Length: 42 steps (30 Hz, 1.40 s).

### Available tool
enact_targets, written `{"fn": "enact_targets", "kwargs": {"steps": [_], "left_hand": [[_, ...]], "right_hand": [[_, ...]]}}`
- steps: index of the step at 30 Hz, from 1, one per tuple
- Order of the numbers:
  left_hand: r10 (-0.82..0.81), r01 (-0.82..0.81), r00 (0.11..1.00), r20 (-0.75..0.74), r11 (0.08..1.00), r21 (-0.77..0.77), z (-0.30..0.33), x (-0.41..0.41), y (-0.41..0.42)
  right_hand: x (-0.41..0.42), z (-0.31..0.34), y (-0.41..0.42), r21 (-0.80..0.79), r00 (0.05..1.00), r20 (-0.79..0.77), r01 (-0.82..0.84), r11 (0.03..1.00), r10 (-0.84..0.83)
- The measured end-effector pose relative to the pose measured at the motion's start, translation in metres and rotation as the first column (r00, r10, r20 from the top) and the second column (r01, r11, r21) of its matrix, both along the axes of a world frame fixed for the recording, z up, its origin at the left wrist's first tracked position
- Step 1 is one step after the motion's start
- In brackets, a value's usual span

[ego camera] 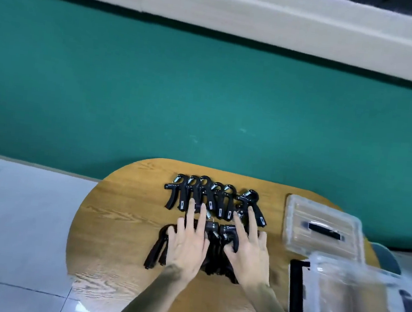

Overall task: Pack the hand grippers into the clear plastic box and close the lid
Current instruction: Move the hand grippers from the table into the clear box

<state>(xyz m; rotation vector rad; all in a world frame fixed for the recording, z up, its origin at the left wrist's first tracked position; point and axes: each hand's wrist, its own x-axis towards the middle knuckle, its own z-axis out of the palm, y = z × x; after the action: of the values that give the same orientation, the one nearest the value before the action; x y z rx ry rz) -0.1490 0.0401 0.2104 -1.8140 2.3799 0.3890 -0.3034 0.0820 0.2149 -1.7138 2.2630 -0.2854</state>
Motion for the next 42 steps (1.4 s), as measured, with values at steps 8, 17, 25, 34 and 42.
{"fn": "enact_targets", "kwargs": {"steps": [8, 17, 25, 34, 42], "left_hand": [[-0.091, 0.091, 0.996, 0.005, 0.994, -0.054, 0.009, -0.123, 0.049], [-0.169, 0.169, 0.986, 0.010, 0.986, -0.004, 0.022, -0.284, 0.118], [-0.125, 0.130, 0.988, -0.088, 0.990, 0.054, -0.004, -0.375, 0.165], [-0.123, 0.133, 0.990, -0.066, 0.977, 0.170, -0.067, -0.410, 0.181], [-0.008, 0.027, 0.997, -0.075, 0.964, 0.263, -0.123, -0.422, 0.171]], "right_hand": [[-0.119, 0.000, 0.067, -0.048, 0.996, 0.036, 0.078, 0.996, -0.076], [-0.271, 0.001, 0.147, -0.048, 0.981, 0.095, 0.172, 0.984, -0.167], [-0.353, -0.021, 0.196, -0.027, 0.954, 0.175, 0.251, 0.968, -0.243], [-0.391, -0.088, 0.211, 0.051, 0.924, 0.267, 0.271, 0.961, -0.275], [-0.416, -0.149, 0.194, 0.116, 0.933, 0.279, 0.204, 0.972, -0.229]]}}
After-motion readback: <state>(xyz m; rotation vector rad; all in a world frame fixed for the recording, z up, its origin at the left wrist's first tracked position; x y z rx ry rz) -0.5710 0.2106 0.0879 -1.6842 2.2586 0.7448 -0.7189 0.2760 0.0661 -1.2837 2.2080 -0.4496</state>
